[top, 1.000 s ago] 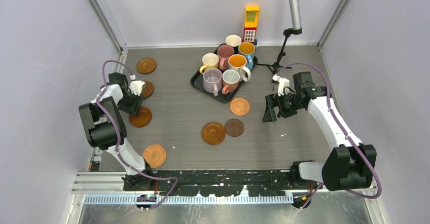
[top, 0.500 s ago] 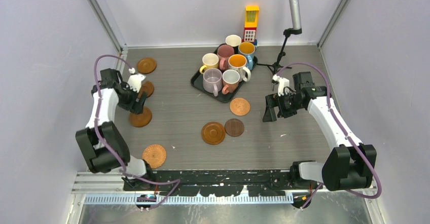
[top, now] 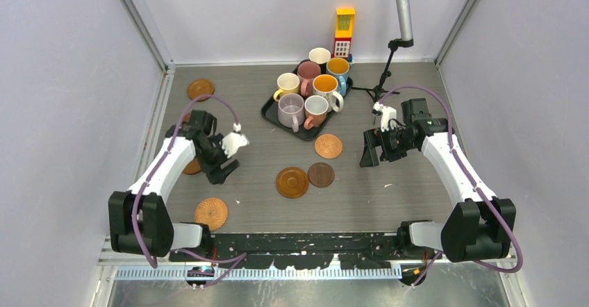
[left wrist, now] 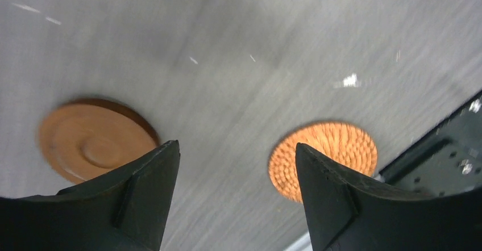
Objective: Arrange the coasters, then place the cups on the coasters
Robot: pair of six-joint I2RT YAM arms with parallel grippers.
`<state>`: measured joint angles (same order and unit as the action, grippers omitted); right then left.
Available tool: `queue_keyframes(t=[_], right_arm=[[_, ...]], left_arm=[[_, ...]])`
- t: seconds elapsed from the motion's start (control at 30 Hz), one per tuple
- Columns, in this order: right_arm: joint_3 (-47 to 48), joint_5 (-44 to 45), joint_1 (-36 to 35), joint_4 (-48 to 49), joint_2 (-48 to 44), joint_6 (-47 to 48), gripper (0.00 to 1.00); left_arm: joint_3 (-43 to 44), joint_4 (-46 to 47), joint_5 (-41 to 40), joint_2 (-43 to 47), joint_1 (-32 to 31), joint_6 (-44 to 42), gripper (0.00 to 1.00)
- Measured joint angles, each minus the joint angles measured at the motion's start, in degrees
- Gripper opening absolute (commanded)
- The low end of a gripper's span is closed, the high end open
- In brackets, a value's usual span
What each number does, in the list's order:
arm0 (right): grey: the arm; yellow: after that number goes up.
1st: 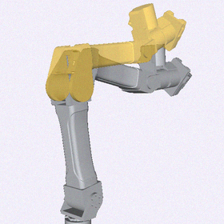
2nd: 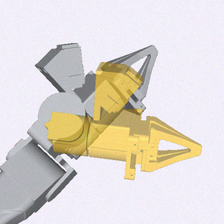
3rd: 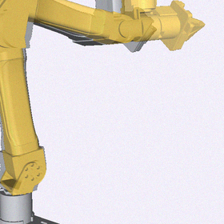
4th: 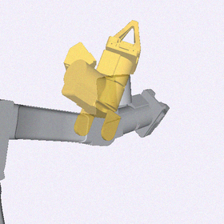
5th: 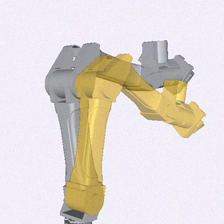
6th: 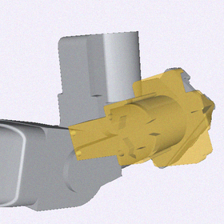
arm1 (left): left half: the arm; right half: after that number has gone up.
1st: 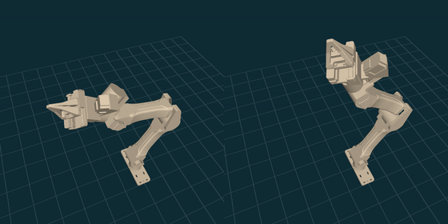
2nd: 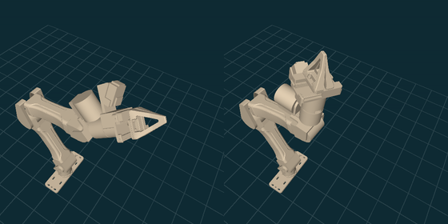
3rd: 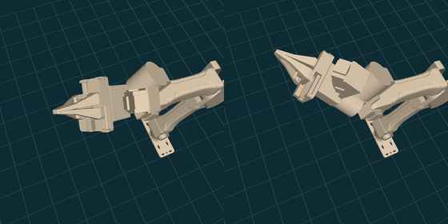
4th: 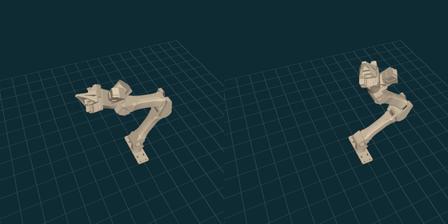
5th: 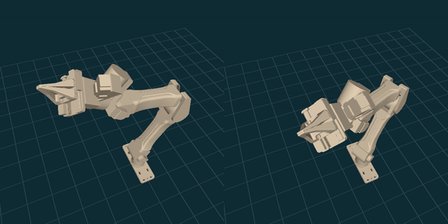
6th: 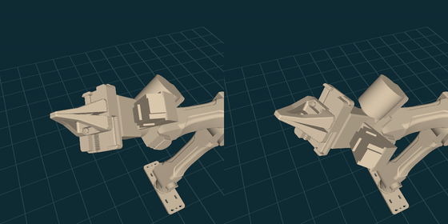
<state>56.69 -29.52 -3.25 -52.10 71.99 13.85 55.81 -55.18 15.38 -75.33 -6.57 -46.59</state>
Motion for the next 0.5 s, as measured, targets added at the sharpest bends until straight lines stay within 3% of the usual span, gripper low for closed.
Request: queue_keyframes(t=[0.27, 0.5], right_arm=[[0.00, -0.02, 0.00, 0.00, 0.00, 0.02, 0.89], [0.00, 0.00, 0.00, 0.00, 0.00, 0.02, 0.89]], left_arm=[[-13.86, -4.66, -7.02, 6.88, 0.26, -8.94, 0.68], [-23.43, 0.42, -12.13, 12.68, -3.15, -10.21, 0.62]])
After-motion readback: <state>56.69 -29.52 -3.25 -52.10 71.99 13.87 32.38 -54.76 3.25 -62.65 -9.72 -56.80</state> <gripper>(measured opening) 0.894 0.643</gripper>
